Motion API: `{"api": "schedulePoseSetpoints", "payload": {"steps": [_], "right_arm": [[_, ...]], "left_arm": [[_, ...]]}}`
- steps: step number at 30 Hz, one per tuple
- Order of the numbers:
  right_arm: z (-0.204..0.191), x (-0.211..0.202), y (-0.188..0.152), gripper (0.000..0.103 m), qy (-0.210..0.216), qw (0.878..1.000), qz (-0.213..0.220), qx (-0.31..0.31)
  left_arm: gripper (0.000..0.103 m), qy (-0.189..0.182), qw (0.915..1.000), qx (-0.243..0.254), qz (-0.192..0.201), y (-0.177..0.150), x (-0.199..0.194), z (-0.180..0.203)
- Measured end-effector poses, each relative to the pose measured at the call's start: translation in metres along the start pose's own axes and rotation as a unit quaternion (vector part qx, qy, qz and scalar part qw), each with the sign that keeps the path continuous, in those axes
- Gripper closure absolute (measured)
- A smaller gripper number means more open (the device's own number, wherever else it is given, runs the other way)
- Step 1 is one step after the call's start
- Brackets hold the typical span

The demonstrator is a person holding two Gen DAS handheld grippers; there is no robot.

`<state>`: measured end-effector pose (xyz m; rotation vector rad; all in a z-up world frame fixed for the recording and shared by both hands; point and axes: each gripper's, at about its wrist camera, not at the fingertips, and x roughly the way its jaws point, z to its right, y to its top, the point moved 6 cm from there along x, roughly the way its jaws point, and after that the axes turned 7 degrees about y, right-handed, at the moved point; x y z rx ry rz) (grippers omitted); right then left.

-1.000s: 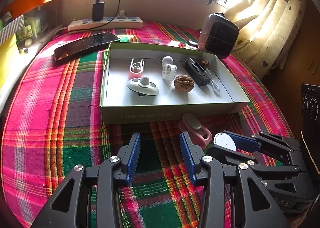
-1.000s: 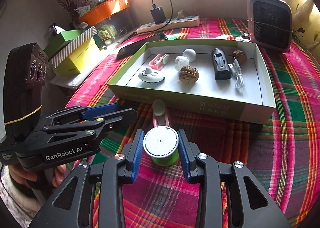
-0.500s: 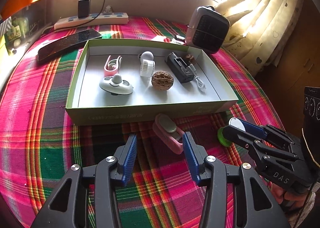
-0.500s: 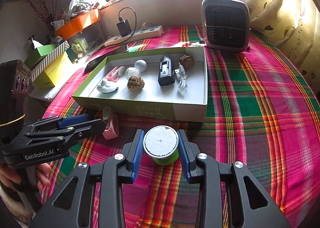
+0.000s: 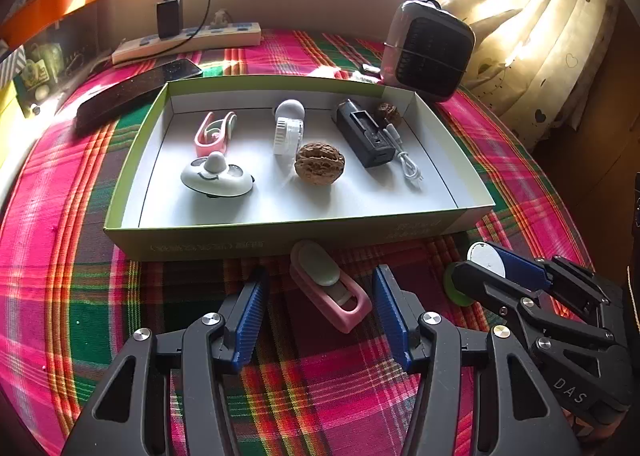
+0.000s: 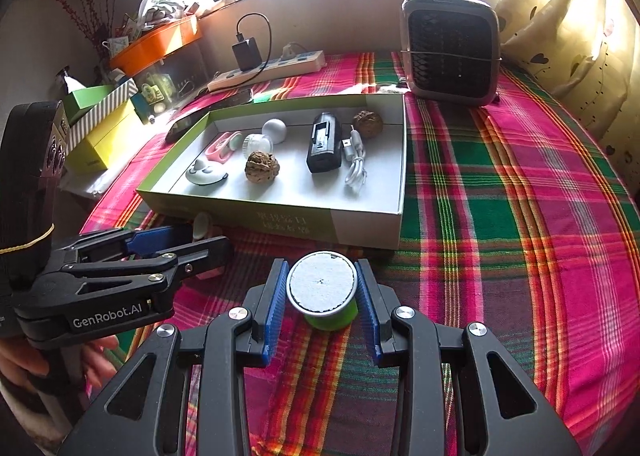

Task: Organize objects
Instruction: 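Grasp the pink-and-green clip with the left gripper while the right holds the container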

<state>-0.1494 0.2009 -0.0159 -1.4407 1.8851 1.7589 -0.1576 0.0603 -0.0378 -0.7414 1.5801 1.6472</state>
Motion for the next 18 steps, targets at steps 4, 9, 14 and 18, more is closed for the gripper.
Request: {"api": "schedulePoseSetpoints", "payload": {"steps": [4,9,14,18], "right_arm": [[-0.002,0.001,0.001,0.068,-0.002,1.0,-0.001,-0.007],[-0.002,0.001,0.001,0.068,-0.004,1.0,0.0,-0.009],[-0.002,0.001,0.001,0.068,-0.005,1.0,0.0,-0.01],[-0.003,0.001,-0.001,0.068,-0.007,1.0,-0.001,-0.015]], "left_arm": [[0.05,0.004,1.0,0.007,-0.001,-0.002,-0.001,-0.002],[0.05,0.013,0.9998,0.012,-0.003,-0.005,-0.003,-0.009],[0.05,0.023,0.9997,0.012,-0.002,-0.005,-0.004,-0.014],[0.051,0.04,0.9992,0.01,-0.001,-0.005,-0.003,-0.02]]}}
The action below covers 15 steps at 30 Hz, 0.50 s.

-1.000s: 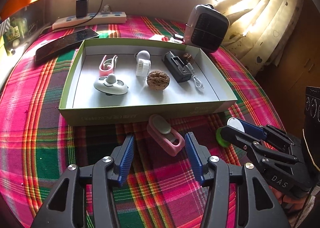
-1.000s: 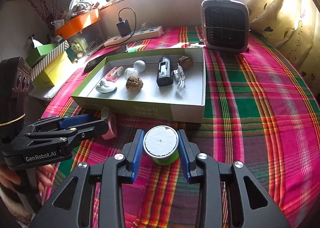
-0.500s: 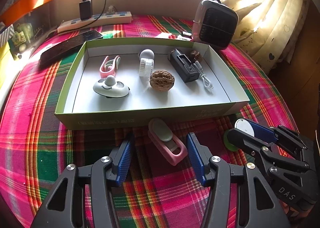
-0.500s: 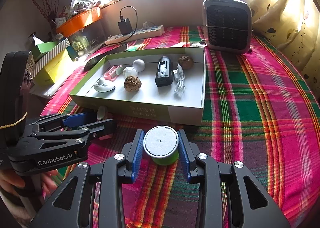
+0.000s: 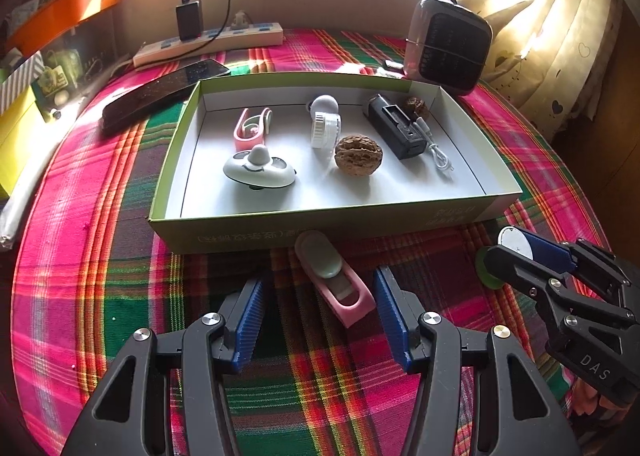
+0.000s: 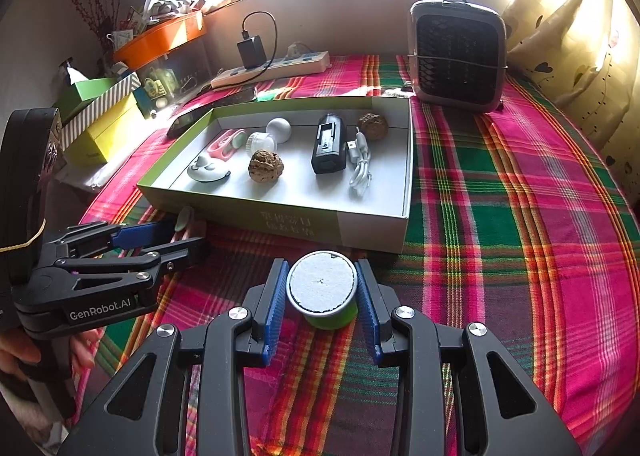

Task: Organize objects
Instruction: 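Grasp the pink-and-green clip with the left gripper while the right holds the container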

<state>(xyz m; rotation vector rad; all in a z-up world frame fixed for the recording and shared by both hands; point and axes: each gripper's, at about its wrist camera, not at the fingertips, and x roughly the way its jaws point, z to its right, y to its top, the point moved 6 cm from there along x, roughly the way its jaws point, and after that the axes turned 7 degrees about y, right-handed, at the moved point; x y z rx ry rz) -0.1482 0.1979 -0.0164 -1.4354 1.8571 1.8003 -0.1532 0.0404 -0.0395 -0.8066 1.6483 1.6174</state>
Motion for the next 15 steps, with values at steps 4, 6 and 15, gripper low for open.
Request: {"api": "schedulePoseSetpoints", "payload": {"steps": [4,6,15], "right_arm": [[0.0004,0.0006,-0.0009,0.068,0.002,1.0,-0.001,0.0],[0.0008,0.0023,-0.0016,0.068,0.0,1.0,-0.005,-0.001],[0.002,0.0063,-0.0044,0.068,-0.001,1.0,-0.014,-0.002]], "left_arm": [[0.051,0.003,1.0,0.003,0.003,-0.0002,0.0004,-0.0006],[0.051,0.003,1.0,0.001,0.004,-0.0001,0.0007,-0.0011],[0.054,-0.003,0.9999,-0.01,0.003,0.0008,0.0003,-0.0037]]}}
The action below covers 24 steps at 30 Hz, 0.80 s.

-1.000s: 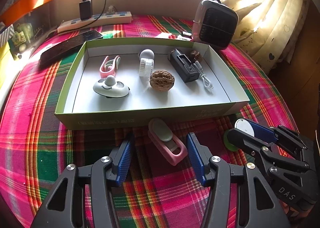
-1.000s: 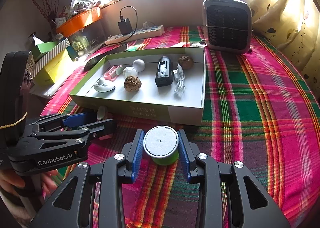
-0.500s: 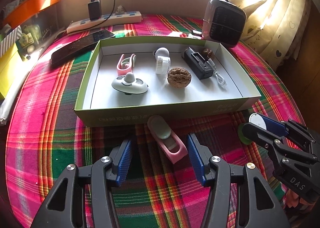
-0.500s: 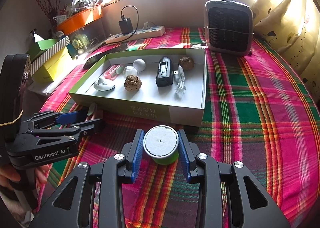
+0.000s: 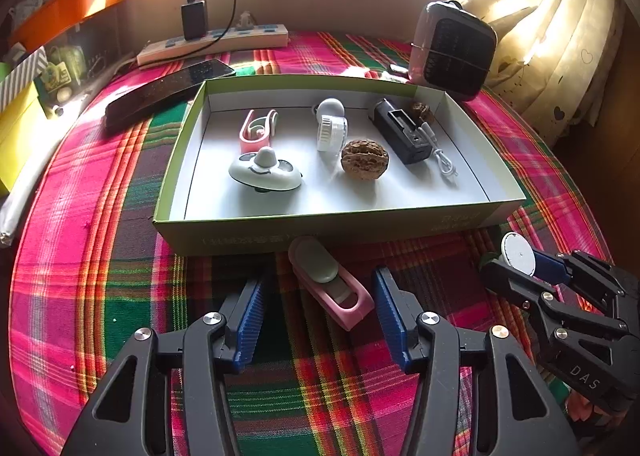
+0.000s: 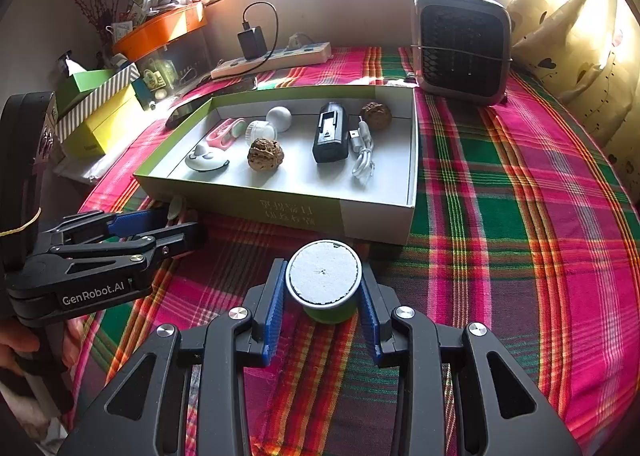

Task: Organize objects
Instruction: 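Grasp the pink-and-green clip with the left gripper while the right holds the container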

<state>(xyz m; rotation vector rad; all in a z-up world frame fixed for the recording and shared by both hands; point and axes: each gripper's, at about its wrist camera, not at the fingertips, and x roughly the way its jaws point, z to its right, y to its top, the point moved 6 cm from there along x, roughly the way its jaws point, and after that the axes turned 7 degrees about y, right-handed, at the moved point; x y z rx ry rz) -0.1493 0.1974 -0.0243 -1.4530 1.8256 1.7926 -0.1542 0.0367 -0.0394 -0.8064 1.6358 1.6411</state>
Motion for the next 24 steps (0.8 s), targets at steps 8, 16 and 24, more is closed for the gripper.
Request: {"api": "schedulePoseSetpoints", "payload": {"steps": [8,16,24], "right_arm": [[-0.001,0.002,0.001,0.068,-0.003,1.0,-0.003,-0.002],[0.0,0.002,0.0,0.068,-0.008,1.0,-0.005,-0.001],[0.0,0.001,0.001,0.068,-0.01,1.0,-0.001,0.003]], "left_arm": [[0.06,0.006,1.0,-0.003,-0.001,-0.002,-0.002,-0.006],[0.06,0.012,0.9998,-0.013,-0.005,0.0,-0.001,-0.012],[0.061,0.012,0.9999,-0.012,-0.004,0.0,0.0,-0.013]]}}
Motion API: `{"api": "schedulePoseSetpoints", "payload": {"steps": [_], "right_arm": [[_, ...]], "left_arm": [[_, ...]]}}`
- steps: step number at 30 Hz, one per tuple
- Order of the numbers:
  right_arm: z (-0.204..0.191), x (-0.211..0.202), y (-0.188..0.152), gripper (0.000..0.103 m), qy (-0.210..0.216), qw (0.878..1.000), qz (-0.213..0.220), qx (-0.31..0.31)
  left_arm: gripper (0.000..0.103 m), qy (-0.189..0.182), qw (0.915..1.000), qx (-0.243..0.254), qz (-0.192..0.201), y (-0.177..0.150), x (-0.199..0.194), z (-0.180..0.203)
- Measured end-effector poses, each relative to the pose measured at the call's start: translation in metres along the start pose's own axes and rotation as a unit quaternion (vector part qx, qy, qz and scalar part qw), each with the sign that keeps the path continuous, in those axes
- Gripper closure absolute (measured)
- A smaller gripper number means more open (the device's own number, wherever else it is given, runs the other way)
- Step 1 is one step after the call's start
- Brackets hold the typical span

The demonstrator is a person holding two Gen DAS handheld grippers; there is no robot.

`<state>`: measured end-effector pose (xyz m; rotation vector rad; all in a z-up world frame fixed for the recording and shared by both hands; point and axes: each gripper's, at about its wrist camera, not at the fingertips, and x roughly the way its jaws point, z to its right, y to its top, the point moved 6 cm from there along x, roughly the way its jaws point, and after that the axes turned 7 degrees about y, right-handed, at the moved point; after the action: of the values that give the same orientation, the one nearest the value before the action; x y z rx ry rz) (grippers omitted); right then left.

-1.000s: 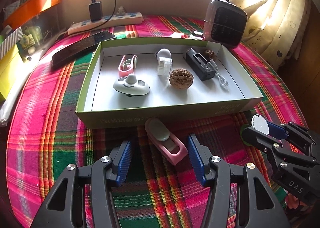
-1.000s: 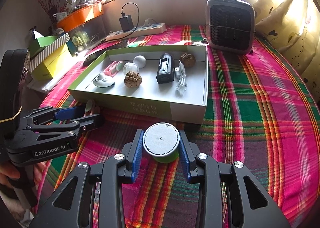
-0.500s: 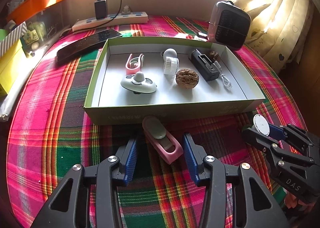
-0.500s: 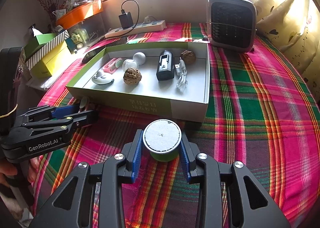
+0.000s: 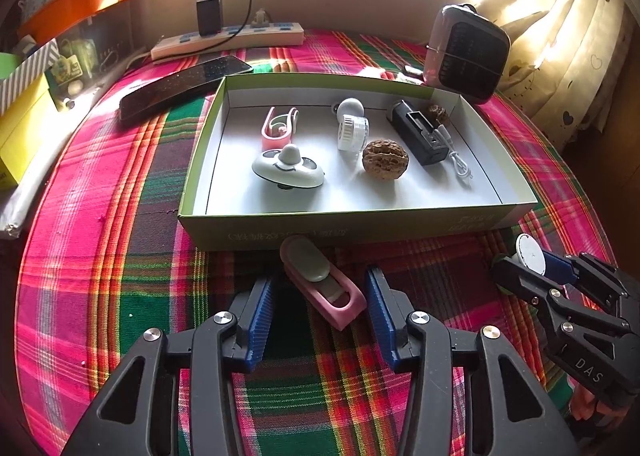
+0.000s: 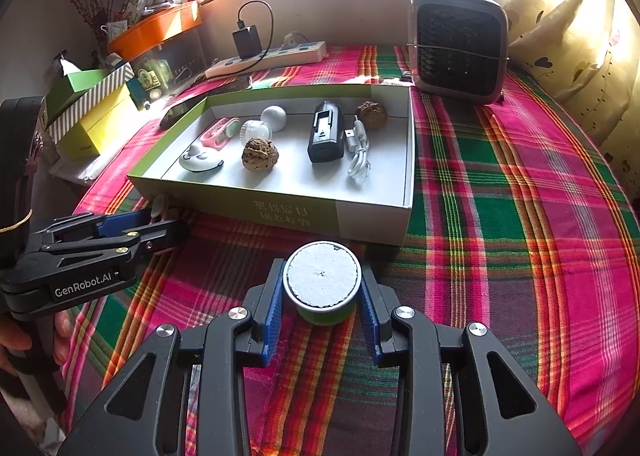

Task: Organize objects
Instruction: 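Grasp the pink-and-green clip with the left gripper while the right holds the container, then carry the pink clip and round container over the box with both grippers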

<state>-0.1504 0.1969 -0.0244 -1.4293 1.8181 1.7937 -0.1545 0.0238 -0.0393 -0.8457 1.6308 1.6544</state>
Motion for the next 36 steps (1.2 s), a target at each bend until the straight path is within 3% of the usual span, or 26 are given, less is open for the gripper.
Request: {"api": "schedulePoseSetpoints", "payload": {"steps": [18,36], "right_arm": [[-0.007,-0.005,-0.003,0.069,0.006,1.0,0.005,-0.003],[-0.012,-0.006,-0.005,0.069,0.006,1.0,0.006,-0.002]], "left_arm": [[0.087,-0.02,0.9997,-0.011,-0.004,-0.011,-0.007,-0.013],[0.083,-0.017,0.9998,-0.01,0.001,-0.006,-0.004,-0.012]]}}
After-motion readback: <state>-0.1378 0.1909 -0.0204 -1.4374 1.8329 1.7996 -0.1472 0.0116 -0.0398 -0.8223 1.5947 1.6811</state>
